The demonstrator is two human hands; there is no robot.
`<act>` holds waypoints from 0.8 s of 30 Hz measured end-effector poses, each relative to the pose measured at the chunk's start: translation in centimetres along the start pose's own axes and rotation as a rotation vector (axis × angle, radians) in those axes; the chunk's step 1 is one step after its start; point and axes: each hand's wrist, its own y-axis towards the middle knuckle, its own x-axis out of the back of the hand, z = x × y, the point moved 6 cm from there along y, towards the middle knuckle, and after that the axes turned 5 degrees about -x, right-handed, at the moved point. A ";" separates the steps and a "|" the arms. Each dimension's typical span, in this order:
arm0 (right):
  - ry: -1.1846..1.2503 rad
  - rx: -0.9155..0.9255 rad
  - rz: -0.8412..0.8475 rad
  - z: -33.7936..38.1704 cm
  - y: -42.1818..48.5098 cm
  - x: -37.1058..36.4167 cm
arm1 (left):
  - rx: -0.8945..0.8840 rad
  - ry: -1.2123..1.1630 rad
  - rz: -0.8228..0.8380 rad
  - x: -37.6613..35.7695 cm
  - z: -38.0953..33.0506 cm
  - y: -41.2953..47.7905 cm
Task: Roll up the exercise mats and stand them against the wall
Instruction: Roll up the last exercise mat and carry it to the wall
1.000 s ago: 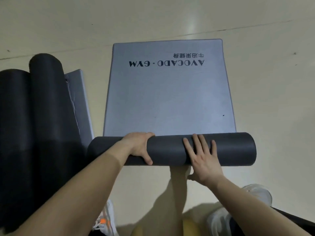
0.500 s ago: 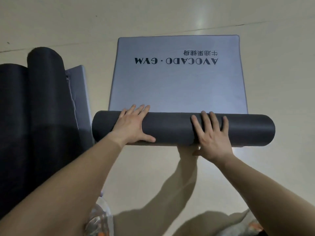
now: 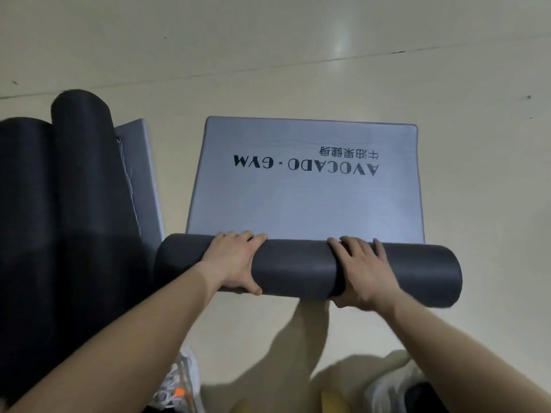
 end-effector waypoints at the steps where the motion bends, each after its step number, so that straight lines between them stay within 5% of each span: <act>1: -0.021 -0.028 -0.040 0.7 -1.7 -1.2 | 0.013 -0.054 0.028 0.6 0.2 0.2; 4: -0.034 -0.037 -0.010 2.0 -3.0 -2.8 | 0.064 -0.103 -0.027 1.7 0.2 -0.1; 7: 0.033 -0.042 -0.014 0.9 0.8 0.7 | 0.190 -0.044 -0.422 0.3 -0.8 -4.0; 13: -0.028 -0.084 -0.145 1.0 2.3 2.7 | 0.269 -0.023 -0.338 1.6 1.5 0.7; 18: -0.118 -0.070 -0.310 -0.8 8.2 6.7 | 0.139 0.068 -0.343 4.7 3.6 4.6; 24: -0.053 -0.019 0.013 -1.9 13.7 11.8 | 0.078 0.107 -0.319 9.4 5.1 7.7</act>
